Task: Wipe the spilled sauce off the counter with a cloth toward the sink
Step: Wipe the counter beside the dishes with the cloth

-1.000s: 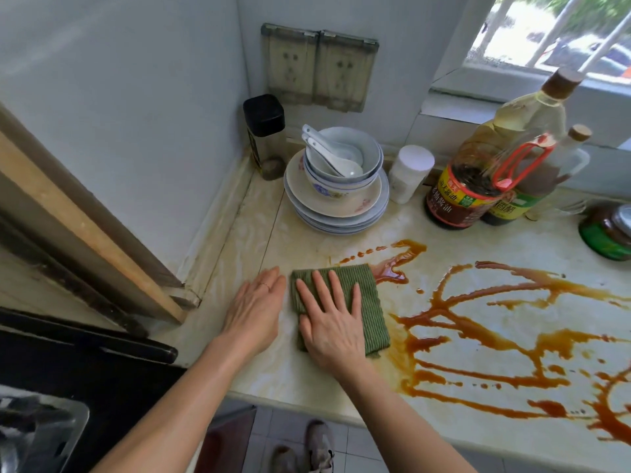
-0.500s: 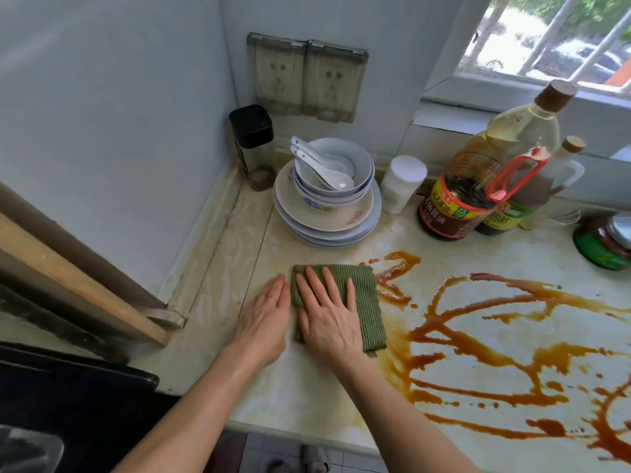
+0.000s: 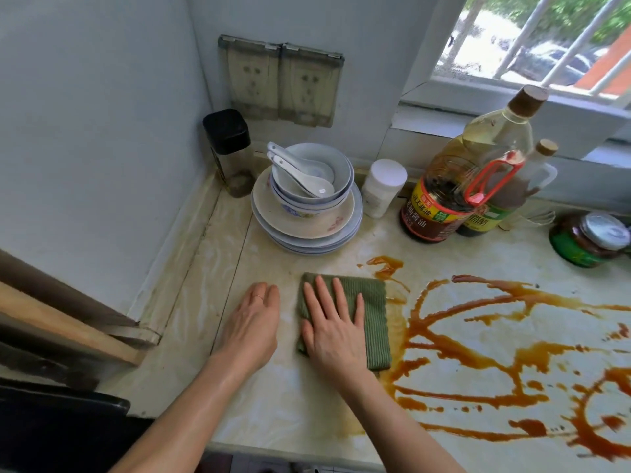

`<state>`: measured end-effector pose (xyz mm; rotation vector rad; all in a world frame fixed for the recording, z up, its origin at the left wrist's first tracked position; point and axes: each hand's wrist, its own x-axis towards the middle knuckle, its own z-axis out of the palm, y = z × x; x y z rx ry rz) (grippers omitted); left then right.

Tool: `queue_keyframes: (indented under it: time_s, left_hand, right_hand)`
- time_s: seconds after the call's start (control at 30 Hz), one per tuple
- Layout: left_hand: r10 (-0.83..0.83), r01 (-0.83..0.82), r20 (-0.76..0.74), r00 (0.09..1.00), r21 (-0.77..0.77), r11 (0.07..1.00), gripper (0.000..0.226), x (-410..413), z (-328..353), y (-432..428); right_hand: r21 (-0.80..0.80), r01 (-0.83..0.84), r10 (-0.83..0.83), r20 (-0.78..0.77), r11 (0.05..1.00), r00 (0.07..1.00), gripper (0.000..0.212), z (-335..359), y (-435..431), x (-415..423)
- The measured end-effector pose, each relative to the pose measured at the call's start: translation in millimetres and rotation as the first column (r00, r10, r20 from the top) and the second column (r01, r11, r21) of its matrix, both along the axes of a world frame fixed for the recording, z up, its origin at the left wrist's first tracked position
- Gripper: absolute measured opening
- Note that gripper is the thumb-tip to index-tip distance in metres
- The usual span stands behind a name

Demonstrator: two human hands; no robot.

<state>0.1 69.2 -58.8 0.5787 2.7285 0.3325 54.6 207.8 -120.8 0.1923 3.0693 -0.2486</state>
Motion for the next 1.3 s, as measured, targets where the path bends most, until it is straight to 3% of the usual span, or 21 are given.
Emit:
queue_keyframes:
  time_s: [0.07, 0.27, 0.47, 0.73, 0.97, 1.13, 1.3]
  left_hand:
    - [-0.028, 0.028, -0.039, 0.999, 0.023, 0.999, 0.067, -1.9, -3.1, 7.8]
    - [-0.136, 0.139, -0.071, 0.988, 0.036, 0.990, 0.066, -2.9, -14.5, 25.8]
    - [-0.154, 0.155, 0.017, 0.988, -0.098, 0.983, 0.069, -4.8, -12.1, 32.8]
    - [-0.129, 0.136, 0.057, 0.990, -0.141, 0.981, 0.073, -4.6, -8.2, 36.6]
    - [-0.106, 0.114, 0.054, 0.993, -0.180, 0.977, 0.071, -4.3, -12.9, 43.4]
    - [-0.107, 0.115, 0.064, 0.992, -0.148, 0.982, 0.073, -10.2, -9.0, 45.8]
    - [-0.095, 0.106, 0.086, 0.992, -0.140, 0.984, 0.073, -4.6, -14.0, 40.7]
  right_hand:
    - [0.015, 0.000, 0.000, 0.037, 1.000, 0.999, 0.063, 1.2, 18.0, -13.6]
    - [-0.040, 0.262, -0.258, 0.087, 0.964, 0.962, 0.074, 2.3, 36.3, -15.7]
    - [-0.014, 0.116, -0.115, 0.046, 0.993, 0.992, 0.065, 3.5, 40.6, -26.1]
    - [-0.081, 0.308, -0.297, 0.130, 0.948, 0.946, 0.064, 9.1, 86.8, -75.6]
    - [-0.041, 0.152, -0.146, 0.114, 0.988, 0.983, 0.073, 6.7, 59.9, -37.9]
    - [-0.100, 0.281, -0.269, 0.118, 0.954, 0.956, 0.063, 12.1, 102.4, -90.6]
    - [-0.063, 0.255, -0.248, 0.101, 0.965, 0.963, 0.065, 6.0, 63.6, -48.5]
